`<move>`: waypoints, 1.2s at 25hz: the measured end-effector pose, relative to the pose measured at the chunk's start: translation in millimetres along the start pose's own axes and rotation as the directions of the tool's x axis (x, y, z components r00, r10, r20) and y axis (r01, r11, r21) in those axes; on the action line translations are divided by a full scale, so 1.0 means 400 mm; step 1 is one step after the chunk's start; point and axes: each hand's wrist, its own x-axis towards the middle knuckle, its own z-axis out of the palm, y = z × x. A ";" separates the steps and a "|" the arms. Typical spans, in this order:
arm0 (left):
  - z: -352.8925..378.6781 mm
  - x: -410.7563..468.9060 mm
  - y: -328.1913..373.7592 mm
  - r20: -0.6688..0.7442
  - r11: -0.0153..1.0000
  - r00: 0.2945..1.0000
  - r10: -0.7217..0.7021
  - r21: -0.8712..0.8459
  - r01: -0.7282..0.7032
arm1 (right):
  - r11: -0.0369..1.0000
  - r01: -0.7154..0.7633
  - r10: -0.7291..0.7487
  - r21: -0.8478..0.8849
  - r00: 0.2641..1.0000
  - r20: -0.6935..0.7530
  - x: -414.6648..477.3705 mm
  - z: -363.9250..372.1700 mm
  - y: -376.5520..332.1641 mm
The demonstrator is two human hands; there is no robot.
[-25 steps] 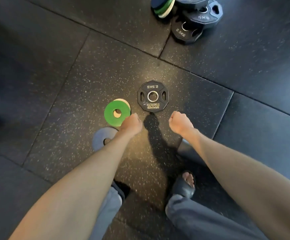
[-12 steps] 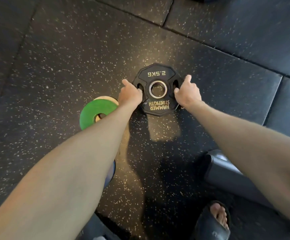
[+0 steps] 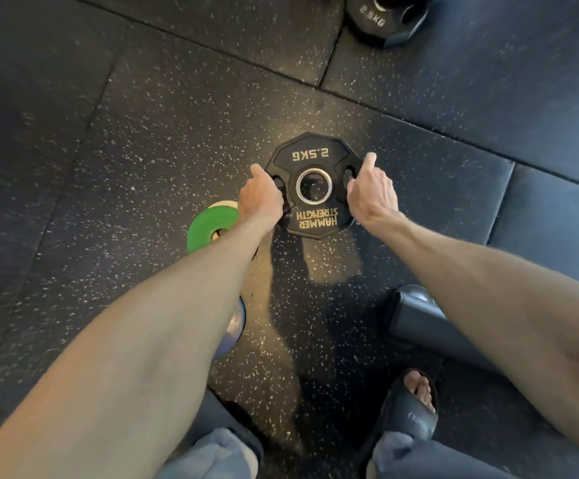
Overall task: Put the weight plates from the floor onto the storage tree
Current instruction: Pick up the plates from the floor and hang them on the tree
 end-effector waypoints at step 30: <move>-1.115 -1.770 0.852 0.172 -0.006 -0.047 0.984 -0.233 -0.972 | 0.584 -0.399 0.801 0.707 0.141 -0.582 -1.804 -1.608 -0.051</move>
